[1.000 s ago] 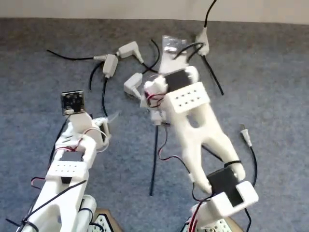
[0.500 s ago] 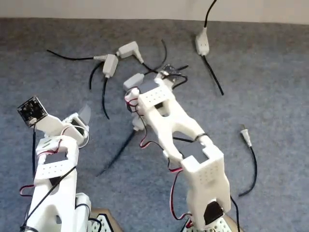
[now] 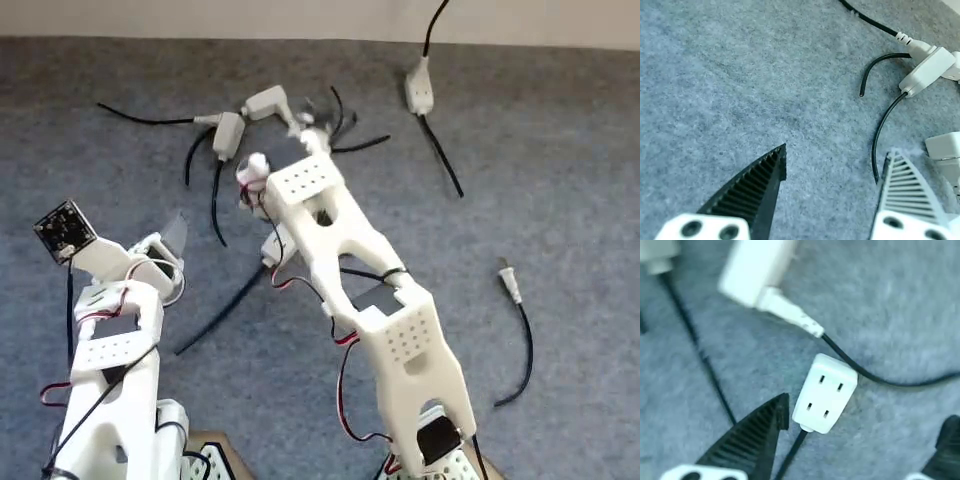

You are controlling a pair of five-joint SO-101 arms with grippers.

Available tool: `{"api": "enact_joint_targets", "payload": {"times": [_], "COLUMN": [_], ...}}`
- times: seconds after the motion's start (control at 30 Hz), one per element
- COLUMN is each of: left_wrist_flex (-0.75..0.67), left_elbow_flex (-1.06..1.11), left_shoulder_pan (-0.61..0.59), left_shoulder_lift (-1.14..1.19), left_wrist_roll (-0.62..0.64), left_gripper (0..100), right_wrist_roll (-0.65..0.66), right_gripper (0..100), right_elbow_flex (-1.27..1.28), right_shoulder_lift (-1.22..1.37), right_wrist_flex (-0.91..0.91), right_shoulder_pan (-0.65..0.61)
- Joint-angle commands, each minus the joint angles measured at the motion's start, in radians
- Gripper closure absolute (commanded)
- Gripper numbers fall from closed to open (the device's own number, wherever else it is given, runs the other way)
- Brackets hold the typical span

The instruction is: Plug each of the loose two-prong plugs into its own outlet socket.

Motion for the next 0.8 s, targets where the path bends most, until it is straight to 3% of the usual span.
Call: {"api": "enact_joint_targets", "payload": {"times": [0.0,0.13,0.33,0.5,0.77], "left_wrist_flex": [-0.021,-0.021,-0.021,-0.021,-0.021], "left_elbow_flex": [-0.038,-0.038,-0.038,-0.038,-0.038], "left_shoulder_pan": [-0.013,-0.013,-0.013,-0.013,-0.008], "left_shoulder_lift": [-0.024,-0.024,-0.024,-0.024,-0.024], "left_wrist_roll": [0.005,0.005,0.005,0.005,0.005], "left_gripper": [70,70,70,70,70], "right_wrist_roll": [0.284,0.46,0.717,1.008,1.525], "right_gripper": [55.1,55.1,55.2,55.2,55.2], "right_elbow_flex": [-0.26,-0.495,-0.447,-0.147,0.585], "right_shoulder_lift": [-0.03,-0.038,-0.173,-0.39,-0.918], "right_wrist_flex": [0.142,0.232,0.232,0.232,0.232], "right_shoulder_pan": [0.073,0.206,0.414,0.463,0.47]}}
